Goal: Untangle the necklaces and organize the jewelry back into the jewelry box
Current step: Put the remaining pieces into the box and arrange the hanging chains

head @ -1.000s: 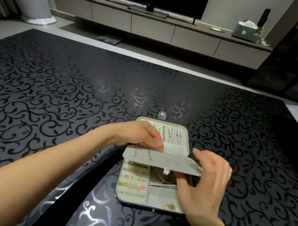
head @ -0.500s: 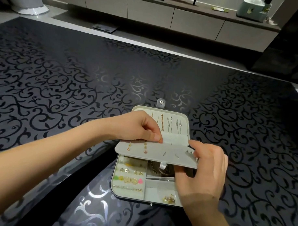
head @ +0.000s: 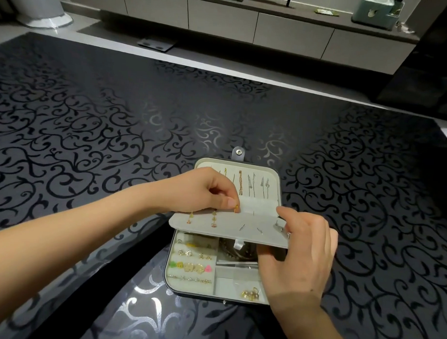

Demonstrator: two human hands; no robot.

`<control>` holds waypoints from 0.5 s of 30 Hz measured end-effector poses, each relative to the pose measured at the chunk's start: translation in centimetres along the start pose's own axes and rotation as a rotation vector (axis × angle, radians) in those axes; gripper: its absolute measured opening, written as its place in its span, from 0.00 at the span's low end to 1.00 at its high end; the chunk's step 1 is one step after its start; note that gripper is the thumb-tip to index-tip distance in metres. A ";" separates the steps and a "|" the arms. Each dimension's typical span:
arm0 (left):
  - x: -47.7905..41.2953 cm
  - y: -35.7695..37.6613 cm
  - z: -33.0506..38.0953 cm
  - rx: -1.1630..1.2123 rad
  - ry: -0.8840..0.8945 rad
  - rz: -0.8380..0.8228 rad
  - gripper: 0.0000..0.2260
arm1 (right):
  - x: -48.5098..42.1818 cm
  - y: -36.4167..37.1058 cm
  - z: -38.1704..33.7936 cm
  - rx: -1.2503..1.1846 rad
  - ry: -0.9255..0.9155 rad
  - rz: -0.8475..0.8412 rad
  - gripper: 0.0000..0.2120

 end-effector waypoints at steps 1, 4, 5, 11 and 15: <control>0.0 -0.1 0.0 0.026 -0.009 -0.010 0.06 | -0.1 0.0 -0.1 0.001 0.000 0.001 0.30; 0.0 0.0 0.2 0.009 0.001 -0.015 0.08 | -0.2 -0.1 -0.1 0.006 0.005 -0.005 0.30; 0.0 0.0 0.3 -0.006 0.008 -0.013 0.08 | -0.2 -0.1 -0.1 0.009 0.006 -0.006 0.30; -0.1 -0.1 0.4 -0.125 0.031 0.017 0.07 | -0.2 0.0 -0.1 0.017 0.007 -0.003 0.29; -0.2 -0.3 0.4 -0.203 0.039 0.032 0.04 | -0.1 -0.1 -0.2 0.023 0.010 0.001 0.29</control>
Point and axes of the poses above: each hand's wrist, its own x-axis away from the middle knuckle, its own y-axis out of the palm, z = x × y, the point moved 3 cm from there along -x, towards the middle knuckle, and after that the axes turned 7 degrees about -y, right-handed, at the moved point
